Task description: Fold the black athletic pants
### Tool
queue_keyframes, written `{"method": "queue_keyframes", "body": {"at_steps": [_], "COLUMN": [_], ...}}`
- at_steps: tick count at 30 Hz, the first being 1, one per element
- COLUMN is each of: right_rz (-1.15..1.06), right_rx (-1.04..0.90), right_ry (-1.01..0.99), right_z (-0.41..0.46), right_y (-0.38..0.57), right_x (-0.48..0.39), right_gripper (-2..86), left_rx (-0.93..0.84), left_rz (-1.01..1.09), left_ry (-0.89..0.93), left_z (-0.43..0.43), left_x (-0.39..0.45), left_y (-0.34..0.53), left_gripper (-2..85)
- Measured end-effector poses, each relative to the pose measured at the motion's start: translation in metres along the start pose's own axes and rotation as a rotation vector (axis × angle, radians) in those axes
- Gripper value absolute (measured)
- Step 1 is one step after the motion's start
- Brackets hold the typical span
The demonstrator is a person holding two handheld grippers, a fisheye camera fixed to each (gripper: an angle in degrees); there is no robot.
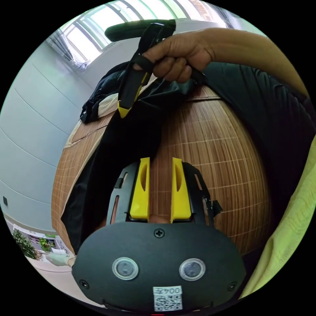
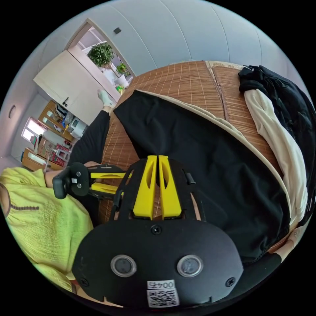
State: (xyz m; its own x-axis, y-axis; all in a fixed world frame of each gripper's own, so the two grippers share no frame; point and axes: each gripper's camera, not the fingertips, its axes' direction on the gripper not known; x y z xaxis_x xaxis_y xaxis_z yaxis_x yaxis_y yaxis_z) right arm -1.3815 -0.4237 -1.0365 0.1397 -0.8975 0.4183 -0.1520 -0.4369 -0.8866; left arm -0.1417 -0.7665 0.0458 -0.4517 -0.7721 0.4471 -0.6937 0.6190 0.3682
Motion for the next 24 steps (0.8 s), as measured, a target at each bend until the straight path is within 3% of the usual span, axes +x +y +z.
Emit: {"method": "queue_keyframes", "body": {"at_steps": [9,18,24], "right_rz": [-0.017,-0.073,-0.089], "right_rx": [0.000,-0.039,-0.013], "right_ry": [-0.020,0.011,0.333], "right_z": [-0.011,-0.011,-0.034], "right_y": [0.019,0.022,0.002], "right_x": [0.032,0.033,0.053], "right_gripper": [-0.4,0.9,5.6], "left_rx": [0.051,0.006,-0.049], "left_rz": [-0.035,0.049,-0.051], "left_ry": [0.208,0.122,0.034], "left_z": [0.044,0.073,0.082], "left_x": [-0.032,0.007,0.036], "left_y": [-0.036,-0.042,-0.026], "left_gripper": [12.1,3.9,2.1]}}
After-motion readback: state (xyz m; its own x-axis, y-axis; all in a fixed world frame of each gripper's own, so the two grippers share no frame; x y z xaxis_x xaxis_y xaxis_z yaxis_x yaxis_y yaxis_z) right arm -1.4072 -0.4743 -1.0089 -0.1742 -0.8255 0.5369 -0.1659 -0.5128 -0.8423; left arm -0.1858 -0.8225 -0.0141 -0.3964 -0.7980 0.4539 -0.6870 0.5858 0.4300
